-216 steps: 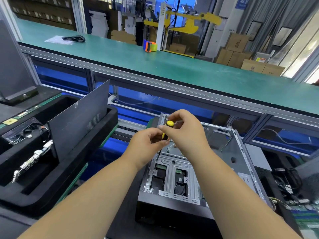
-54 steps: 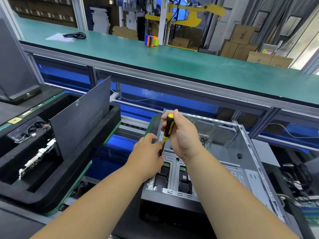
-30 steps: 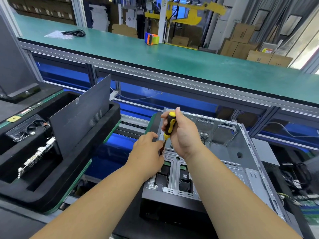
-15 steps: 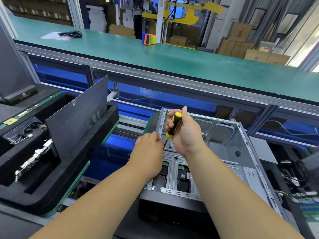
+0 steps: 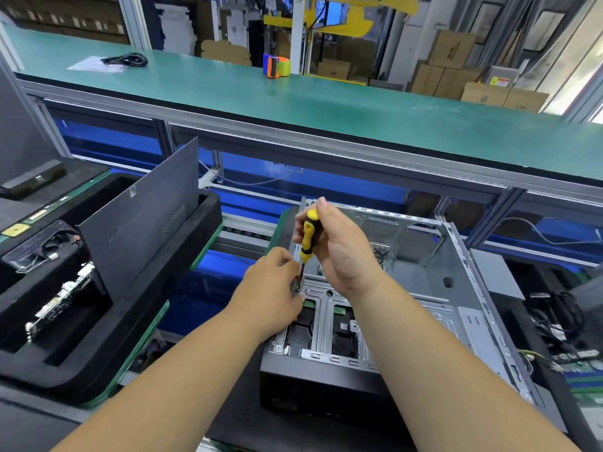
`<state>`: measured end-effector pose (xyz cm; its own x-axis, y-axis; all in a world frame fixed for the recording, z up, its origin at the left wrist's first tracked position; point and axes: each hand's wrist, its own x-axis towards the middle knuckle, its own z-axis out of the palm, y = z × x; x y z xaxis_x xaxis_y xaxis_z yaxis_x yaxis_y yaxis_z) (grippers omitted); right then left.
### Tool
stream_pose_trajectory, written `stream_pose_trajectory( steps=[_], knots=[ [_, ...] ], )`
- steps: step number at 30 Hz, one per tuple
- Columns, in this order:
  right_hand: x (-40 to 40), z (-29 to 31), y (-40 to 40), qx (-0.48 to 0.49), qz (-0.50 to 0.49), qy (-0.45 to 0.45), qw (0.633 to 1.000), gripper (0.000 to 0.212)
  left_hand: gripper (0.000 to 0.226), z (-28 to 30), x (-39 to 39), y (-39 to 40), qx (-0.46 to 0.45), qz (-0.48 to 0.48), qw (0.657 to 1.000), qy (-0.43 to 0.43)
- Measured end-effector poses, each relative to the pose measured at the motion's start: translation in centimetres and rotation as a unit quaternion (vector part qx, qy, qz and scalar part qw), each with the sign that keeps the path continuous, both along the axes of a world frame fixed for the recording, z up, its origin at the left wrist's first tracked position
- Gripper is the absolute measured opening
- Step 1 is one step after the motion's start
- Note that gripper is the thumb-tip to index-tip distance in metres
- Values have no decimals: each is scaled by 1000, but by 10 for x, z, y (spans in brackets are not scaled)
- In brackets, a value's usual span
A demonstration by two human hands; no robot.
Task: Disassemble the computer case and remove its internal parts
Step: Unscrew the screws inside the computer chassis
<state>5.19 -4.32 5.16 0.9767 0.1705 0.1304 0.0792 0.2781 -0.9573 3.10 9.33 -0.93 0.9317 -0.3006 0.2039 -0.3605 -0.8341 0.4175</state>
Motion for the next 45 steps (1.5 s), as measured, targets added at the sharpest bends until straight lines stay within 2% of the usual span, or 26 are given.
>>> stream_pose_trajectory(
  steps=[4, 12, 16, 19, 22, 25, 28, 32, 35, 37, 41, 45],
  knots=[
    [1, 2, 7, -9, 37, 11, 999, 59, 26, 0, 0, 0, -7, -5, 1000, -2],
    [7, -1, 15, 51, 33, 19, 998, 62, 20, 0, -1, 0, -25, -8, 1000, -9],
    [8, -1, 16, 46, 46, 1, 998, 64, 23, 0, -1, 0, -27, -5, 1000, -11],
    [8, 1, 16, 21, 39, 3, 999, 47, 20, 0, -1, 0, -29, -6, 999, -14],
    [9, 1, 12, -24, -13, 3, 1000, 30, 20, -2, -1, -1, -30, -4, 999, -18],
    [11, 3, 8, -34, -29, 32, 998, 31, 24, -4, 0, -2, -34, -4, 999, -24],
    [12, 7, 8, -12, 5, 63, 998, 44, 26, -5, 0, -2, -31, -3, 999, -25],
    [10, 6, 14, -10, 10, 55, 998, 59, 25, -3, -1, -2, -26, -2, 999, -25],
    [10, 6, 16, 31, -2, 64, 997, 62, 26, -2, -1, -1, -24, -7, 999, -27],
    [10, 7, 14, 50, 10, 62, 997, 58, 26, -1, -1, -1, -24, -7, 999, -27],
    [6, 3, 9, 12, -4, 34, 999, 34, 23, -1, -2, 0, -24, -11, 999, -31],
    [7, 3, 6, 25, -7, 54, 998, 36, 24, 0, -1, -1, -15, -3, 999, -36]
  ],
)
